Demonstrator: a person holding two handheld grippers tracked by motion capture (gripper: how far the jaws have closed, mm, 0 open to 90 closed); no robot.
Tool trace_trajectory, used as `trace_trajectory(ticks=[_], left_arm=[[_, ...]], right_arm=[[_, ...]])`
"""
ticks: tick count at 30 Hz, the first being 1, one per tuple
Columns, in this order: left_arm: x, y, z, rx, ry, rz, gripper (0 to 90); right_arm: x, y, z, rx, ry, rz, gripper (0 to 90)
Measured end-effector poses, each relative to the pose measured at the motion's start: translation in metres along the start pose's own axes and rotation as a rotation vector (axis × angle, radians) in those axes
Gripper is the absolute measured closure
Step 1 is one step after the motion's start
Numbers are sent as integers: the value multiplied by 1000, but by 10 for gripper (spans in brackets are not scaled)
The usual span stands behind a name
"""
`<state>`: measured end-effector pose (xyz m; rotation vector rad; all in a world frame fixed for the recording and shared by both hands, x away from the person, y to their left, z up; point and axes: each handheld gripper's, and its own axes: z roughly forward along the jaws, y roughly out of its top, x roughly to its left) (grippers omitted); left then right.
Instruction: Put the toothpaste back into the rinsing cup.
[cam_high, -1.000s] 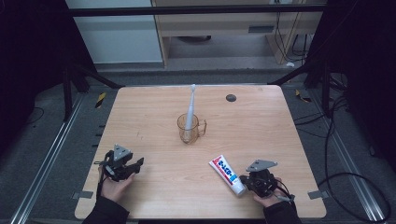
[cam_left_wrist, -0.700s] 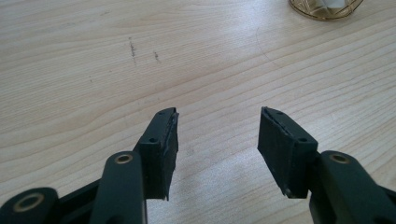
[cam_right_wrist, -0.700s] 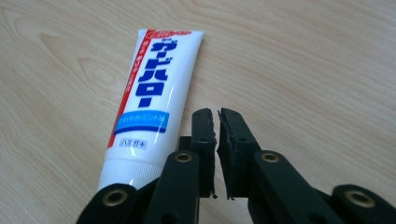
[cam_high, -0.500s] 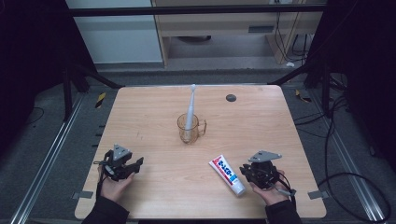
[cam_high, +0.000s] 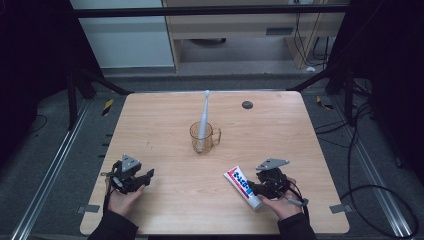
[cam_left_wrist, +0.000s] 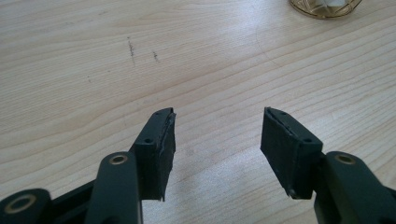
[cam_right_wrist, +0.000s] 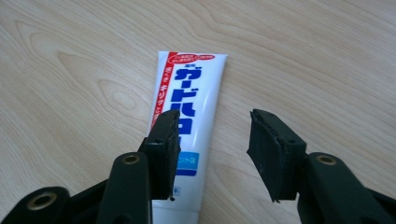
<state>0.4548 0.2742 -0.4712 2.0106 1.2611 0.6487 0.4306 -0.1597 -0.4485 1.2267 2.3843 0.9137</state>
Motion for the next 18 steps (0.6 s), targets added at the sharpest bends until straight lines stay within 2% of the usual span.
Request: trace_trajectory(ticks=[11,14,18], left_arm=[[0,0,0,3,-2,3,433],[0,0,1,6,-2,5,432],[1,0,-1,-2,-2,3,432]], right_arm=[[15,17,16,29,6,-6,413],[19,22,23,59,15,-5,381],[21,27,31,71,9,1,362]])
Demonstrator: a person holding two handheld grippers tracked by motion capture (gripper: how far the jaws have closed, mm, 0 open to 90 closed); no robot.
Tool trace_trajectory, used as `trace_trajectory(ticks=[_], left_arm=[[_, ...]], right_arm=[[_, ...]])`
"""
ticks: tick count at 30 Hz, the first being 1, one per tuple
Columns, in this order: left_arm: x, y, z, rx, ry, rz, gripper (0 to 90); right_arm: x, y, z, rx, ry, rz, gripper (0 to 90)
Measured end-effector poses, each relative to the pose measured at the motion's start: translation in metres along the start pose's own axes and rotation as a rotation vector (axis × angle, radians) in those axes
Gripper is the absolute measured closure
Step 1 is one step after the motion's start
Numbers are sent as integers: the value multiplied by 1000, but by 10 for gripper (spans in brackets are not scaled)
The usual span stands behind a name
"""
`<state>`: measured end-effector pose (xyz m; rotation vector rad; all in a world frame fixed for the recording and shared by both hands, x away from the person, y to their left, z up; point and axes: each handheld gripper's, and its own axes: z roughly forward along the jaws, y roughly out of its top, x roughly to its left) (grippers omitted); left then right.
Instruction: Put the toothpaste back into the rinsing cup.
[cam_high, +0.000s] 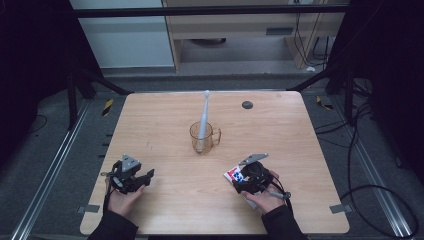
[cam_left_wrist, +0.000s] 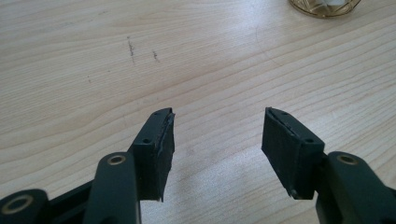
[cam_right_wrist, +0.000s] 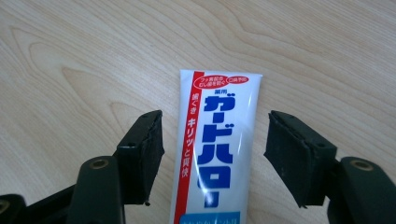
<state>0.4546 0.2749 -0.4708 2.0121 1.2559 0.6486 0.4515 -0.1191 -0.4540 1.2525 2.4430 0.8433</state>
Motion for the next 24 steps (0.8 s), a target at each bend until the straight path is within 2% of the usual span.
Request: trace_trajectory(ticks=[8,24], left_arm=[[-1,0,1,4,-3,3,427],[-1,0,1,9,-3,5,415]], right_arm=[[0,3,14,48,-9,14,333],[-2,1,31,105,9,30,335]])
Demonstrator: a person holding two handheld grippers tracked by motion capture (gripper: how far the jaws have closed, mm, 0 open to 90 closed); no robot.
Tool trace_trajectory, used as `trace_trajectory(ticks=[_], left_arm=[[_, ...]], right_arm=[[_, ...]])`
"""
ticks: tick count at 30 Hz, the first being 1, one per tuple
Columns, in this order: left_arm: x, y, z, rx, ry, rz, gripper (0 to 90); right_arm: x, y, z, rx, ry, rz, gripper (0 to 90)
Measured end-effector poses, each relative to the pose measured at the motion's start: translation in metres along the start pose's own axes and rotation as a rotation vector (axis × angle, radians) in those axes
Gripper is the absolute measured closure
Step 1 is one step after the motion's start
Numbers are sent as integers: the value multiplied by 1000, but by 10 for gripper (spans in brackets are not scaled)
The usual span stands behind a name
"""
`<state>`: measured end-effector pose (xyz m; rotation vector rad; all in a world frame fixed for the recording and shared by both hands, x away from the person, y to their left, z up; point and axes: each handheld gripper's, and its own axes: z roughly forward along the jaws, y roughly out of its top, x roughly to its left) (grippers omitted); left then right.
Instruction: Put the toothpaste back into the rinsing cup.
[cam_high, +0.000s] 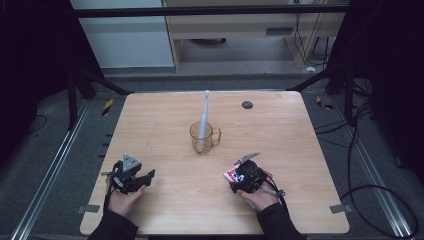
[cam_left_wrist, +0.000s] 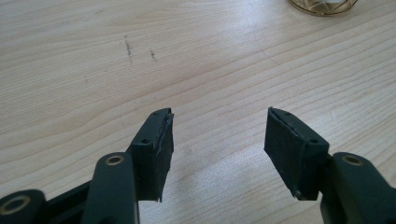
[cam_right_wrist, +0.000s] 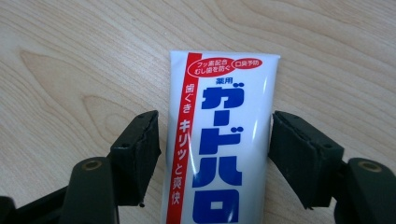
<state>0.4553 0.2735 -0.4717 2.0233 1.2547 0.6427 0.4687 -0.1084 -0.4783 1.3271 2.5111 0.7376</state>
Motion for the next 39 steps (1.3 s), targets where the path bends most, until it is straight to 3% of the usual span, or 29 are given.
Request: trace_trajectory(ticks=[8,16,24,28,33,39], left_arm=[[0,0,1,3,-3,1,414],[0,0,1,5,-2,2,414],[0,0,1,8,-2,2,414],[0,0,1,9,-2,2,414],[0,0,1,10,-1,-1,414],[0,0,1,9,1,-1,414]], right_arm=[[1,1,5,18,-26,-22,373],[3,3,3,33,-30,-5,441],[3,6,-6,43,-26,16,630],[1,7,-11,44,-3,16,671],[-2,7,-21,-3,3,21,681],[-4,12,-43,-148,16,29,683]])
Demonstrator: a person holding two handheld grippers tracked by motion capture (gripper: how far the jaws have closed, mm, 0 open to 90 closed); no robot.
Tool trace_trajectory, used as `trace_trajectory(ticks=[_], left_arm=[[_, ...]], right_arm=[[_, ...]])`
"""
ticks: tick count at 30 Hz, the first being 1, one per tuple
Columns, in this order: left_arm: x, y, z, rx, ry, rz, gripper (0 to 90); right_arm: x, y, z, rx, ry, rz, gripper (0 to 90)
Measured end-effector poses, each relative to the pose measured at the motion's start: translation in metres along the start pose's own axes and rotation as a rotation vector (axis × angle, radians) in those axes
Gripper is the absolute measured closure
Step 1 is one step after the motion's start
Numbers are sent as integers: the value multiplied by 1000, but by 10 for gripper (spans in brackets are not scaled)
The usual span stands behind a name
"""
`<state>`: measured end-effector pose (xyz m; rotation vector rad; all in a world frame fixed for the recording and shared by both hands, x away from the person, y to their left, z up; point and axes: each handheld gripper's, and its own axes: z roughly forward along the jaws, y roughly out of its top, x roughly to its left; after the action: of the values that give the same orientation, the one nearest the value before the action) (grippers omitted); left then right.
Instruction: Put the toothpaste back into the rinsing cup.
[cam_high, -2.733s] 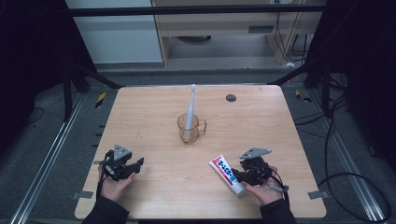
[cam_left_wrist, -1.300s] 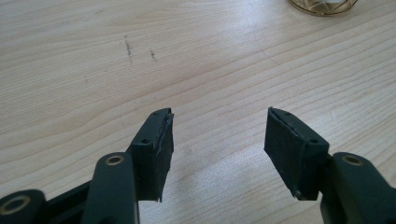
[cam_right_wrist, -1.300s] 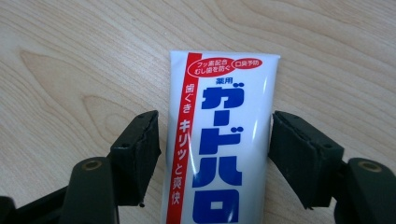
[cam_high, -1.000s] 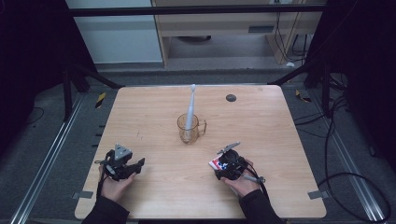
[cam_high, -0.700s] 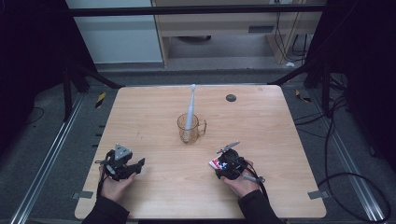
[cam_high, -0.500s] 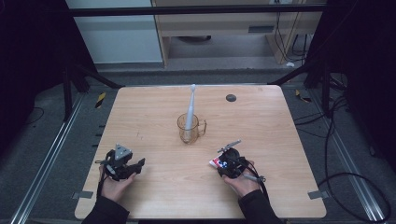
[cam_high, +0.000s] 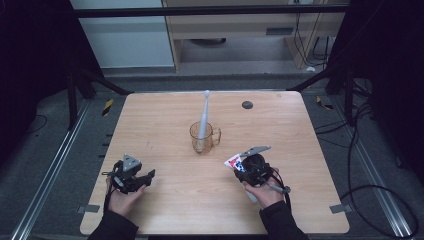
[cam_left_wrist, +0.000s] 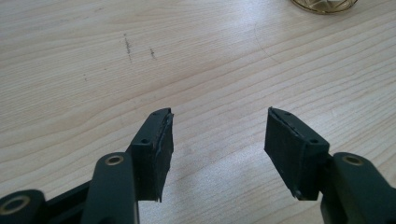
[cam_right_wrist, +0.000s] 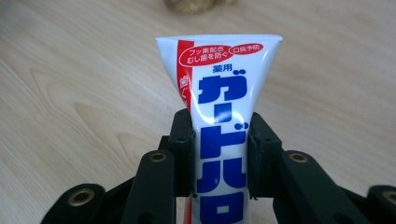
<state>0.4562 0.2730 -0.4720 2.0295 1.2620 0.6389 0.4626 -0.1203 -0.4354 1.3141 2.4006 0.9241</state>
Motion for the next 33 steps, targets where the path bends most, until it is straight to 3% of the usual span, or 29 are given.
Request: trace_trajectory(ticks=[6,18,27,33], left_arm=[[1,0,-1,-3,5,-5,411],[1,0,-1,-11,1,-12,398],[2,0,-2,-15,2,-18,392],[3,0,-2,-19,0,-18,392]], right_arm=[[-1,16,-16,-157,18,19,683],[3,48,-27,-390,35,62,683],[1,74,-34,-544,47,71,684],[0,89,-35,-618,44,88,684]])
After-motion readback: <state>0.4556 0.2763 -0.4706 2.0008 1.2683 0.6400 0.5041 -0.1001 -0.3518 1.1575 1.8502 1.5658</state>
